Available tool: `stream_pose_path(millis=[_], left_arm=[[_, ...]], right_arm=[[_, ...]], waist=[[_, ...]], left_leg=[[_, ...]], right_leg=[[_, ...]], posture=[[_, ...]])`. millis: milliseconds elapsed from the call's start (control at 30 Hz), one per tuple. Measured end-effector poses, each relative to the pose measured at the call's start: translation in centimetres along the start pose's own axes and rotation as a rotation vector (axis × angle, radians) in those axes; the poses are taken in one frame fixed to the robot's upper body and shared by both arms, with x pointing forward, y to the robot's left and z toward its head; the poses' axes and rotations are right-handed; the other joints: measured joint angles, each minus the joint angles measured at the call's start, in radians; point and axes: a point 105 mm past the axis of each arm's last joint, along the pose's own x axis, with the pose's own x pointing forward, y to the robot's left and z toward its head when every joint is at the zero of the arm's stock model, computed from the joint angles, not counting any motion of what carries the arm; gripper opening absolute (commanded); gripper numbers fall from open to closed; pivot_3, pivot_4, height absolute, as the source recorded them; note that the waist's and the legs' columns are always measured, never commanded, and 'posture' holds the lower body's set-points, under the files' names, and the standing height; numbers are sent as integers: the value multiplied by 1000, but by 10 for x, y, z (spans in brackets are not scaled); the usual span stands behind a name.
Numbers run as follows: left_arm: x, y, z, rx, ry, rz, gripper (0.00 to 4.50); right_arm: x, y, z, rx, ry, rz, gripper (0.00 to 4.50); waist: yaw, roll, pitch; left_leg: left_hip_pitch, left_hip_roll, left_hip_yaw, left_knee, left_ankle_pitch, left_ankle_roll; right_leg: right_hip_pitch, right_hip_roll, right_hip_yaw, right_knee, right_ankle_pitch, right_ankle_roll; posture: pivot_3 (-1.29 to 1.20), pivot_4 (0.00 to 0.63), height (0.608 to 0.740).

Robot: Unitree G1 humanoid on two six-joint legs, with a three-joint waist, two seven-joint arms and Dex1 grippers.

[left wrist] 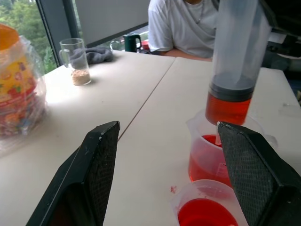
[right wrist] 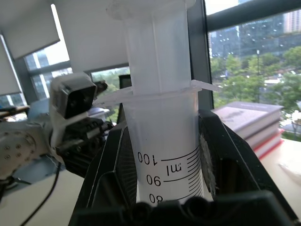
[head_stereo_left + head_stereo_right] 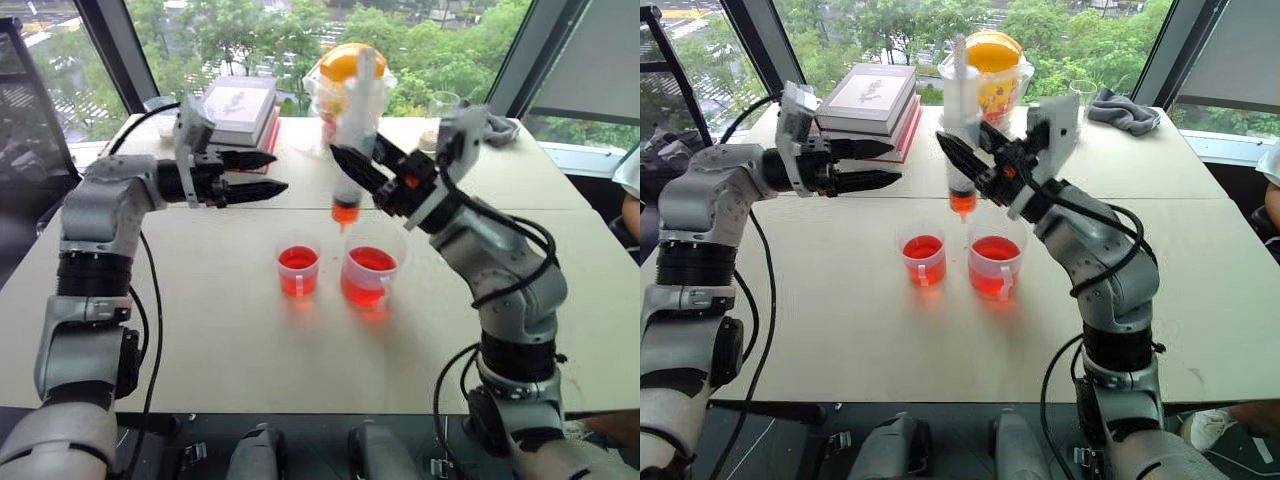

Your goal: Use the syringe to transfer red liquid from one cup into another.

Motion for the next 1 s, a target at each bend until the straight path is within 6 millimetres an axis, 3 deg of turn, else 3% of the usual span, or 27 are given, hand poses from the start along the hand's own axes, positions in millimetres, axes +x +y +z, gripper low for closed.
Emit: stream_pose_path(millis=[167, 300, 400, 733, 967, 1000], left_arm=[[-6, 4, 3, 7, -5, 39, 3363], [-13, 5, 10, 16, -22, 58, 3363], [-12, 2, 15, -3, -41, 45, 3363], [4, -1, 43, -18, -140, -17, 3363], [18, 1, 36, -6, -139, -49, 3363], [20, 0, 34, 2, -134, -59, 3143]], right_arm=[[16, 15, -33, 100, 41, 83, 1408], [12, 16, -68, 114, 97, 86, 1408], [10, 15, -81, 93, 122, 82, 1408], [10, 13, -82, 43, 111, 82, 1408], [9, 11, -84, 30, 124, 71, 1408], [8, 11, -85, 32, 128, 67, 1408]], waist=[[2, 0, 0], [2, 0, 0], [0, 0, 0], [0, 0, 0], [0, 0, 0], [0, 0, 0]], left_leg=[[0, 0, 1, 0, 0, 0], [-1, 0, 1, 0, 0, 0], [-1, 0, 1, 0, 0, 0], [0, 0, 1, 0, 0, 0], [0, 0, 1, 0, 0, 0], [0, 0, 1, 0, 0, 0]], right_leg=[[0, 0, 0, -1, 0, 0], [0, 0, 0, -1, 0, 0], [0, 0, 0, 0, 0, 0], [0, 0, 0, 0, 0, 0], [0, 0, 0, 0, 0, 0], [0, 0, 0, 0, 0, 0]], posture=[[0, 150, 740], [0, 150, 740], [0, 150, 740], [0, 150, 740], [0, 150, 740], [0, 150, 740]])
